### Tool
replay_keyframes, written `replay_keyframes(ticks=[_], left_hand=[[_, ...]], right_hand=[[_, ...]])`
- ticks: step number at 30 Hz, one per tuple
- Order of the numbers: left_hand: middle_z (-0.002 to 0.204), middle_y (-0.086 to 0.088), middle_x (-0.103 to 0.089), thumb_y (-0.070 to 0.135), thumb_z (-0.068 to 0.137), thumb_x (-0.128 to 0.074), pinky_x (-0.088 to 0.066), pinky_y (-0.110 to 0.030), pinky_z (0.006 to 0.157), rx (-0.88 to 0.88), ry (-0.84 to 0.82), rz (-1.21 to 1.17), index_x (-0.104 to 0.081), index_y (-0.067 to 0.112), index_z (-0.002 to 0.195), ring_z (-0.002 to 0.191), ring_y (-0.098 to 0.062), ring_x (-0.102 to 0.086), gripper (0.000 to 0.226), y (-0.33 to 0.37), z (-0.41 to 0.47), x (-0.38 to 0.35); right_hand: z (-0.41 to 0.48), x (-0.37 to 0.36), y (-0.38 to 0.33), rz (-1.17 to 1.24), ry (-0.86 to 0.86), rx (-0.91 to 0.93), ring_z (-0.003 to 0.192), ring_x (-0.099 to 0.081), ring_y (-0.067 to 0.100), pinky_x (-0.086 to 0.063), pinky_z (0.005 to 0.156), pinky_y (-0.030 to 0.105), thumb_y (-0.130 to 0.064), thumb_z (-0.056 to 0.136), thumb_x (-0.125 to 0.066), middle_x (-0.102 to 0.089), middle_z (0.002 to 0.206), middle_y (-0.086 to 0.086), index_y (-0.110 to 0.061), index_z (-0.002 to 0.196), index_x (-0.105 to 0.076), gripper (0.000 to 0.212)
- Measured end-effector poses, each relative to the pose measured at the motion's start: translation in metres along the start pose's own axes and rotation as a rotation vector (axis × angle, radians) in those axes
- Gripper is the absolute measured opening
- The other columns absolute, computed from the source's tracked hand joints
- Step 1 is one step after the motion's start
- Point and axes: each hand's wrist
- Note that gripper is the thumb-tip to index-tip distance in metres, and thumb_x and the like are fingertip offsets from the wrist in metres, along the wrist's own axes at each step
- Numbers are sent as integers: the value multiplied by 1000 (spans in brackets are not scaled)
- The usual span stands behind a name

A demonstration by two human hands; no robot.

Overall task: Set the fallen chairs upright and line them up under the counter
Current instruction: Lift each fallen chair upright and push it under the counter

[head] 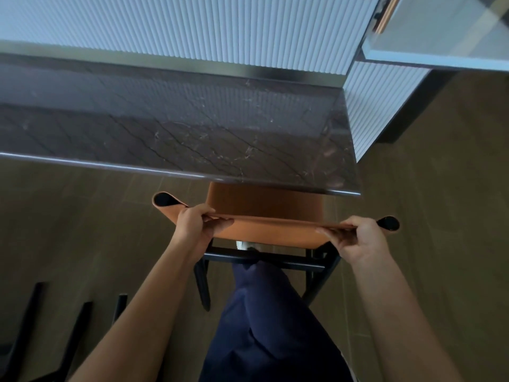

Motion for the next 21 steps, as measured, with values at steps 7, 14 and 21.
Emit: replay_keyframes(ticks=[7,14,21], left_hand=[[46,-8,-58,-15,89,-32,-58,-46,56,5,10,42,-42,0,73,49,-28,-65,25,-10,9,16],[81,-20,-50,-17,87,-33,-59,-49,59,41,45,17,-40,4,83,76,-38,-59,23,-30,52,20],[97,-24,-55,-10,94,-39,-58,-44,64,122,71,83,-42,0,96,84,-36,-63,11,-24,79,11]], right_hand=[[19,13,22,18,-31,-24,80,-59,33,-53,78,56,10,90,-42,-51,83,15,-3,79,-46,18],[65,12,42,47,-62,-89,112,-54,46,-54,81,57,14,91,-41,-50,116,26,-2,99,-51,20],[89,-4,26,-27,-39,-107,104,-57,42,-56,54,50,10,93,-45,-51,114,23,-2,96,-51,14]])
Point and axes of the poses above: each hand's wrist, its own z-axis towards the middle knuckle, its own x-axis out of the back of the hand, y = z × x
